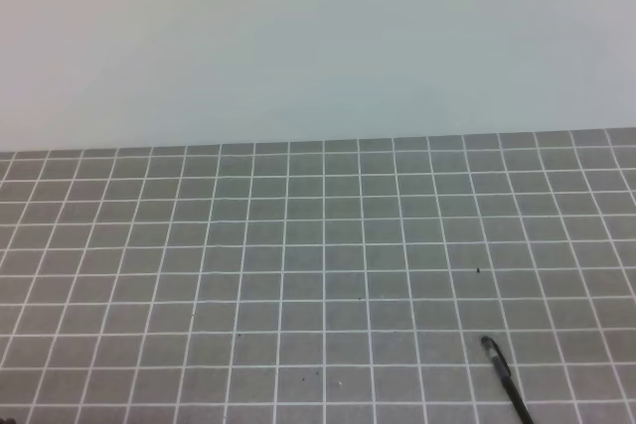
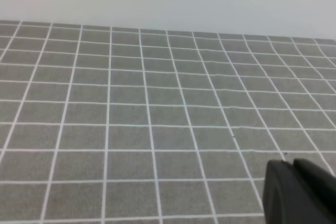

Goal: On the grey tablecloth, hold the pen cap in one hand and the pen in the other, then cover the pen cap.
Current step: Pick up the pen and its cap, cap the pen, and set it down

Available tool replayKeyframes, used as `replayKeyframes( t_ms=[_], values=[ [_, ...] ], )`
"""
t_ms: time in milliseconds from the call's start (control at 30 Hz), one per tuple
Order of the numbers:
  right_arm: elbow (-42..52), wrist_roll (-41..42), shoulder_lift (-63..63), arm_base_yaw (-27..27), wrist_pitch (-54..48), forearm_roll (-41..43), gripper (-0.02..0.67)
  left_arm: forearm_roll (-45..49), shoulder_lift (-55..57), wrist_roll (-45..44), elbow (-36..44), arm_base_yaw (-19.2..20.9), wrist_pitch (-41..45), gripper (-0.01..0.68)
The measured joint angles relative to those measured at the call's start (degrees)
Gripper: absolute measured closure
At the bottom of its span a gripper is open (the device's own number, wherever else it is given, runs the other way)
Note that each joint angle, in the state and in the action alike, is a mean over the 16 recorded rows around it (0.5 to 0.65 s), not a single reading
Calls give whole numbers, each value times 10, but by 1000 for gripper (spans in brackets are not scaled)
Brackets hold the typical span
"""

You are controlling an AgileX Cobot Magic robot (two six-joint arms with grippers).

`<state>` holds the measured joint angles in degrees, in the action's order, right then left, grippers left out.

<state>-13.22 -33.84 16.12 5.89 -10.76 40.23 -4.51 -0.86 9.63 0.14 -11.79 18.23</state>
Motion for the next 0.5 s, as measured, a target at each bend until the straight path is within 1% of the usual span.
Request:
replayKeyframes(
  t_ms=[200, 333, 433, 500],
  values=[
    [57, 190, -22, -5, 29, -166, 641, 0, 0, 0, 0, 0, 0, 675],
    [90, 301, -49, -23, 38, -276, 641, 0, 0, 0, 0, 0, 0, 675],
    [107, 355, -76, -42, 42, -329, 641, 0, 0, 0, 0, 0, 0, 675],
    [116, 371, -95, -55, 37, -348, 641, 0, 0, 0, 0, 0, 0, 675]
  ],
)
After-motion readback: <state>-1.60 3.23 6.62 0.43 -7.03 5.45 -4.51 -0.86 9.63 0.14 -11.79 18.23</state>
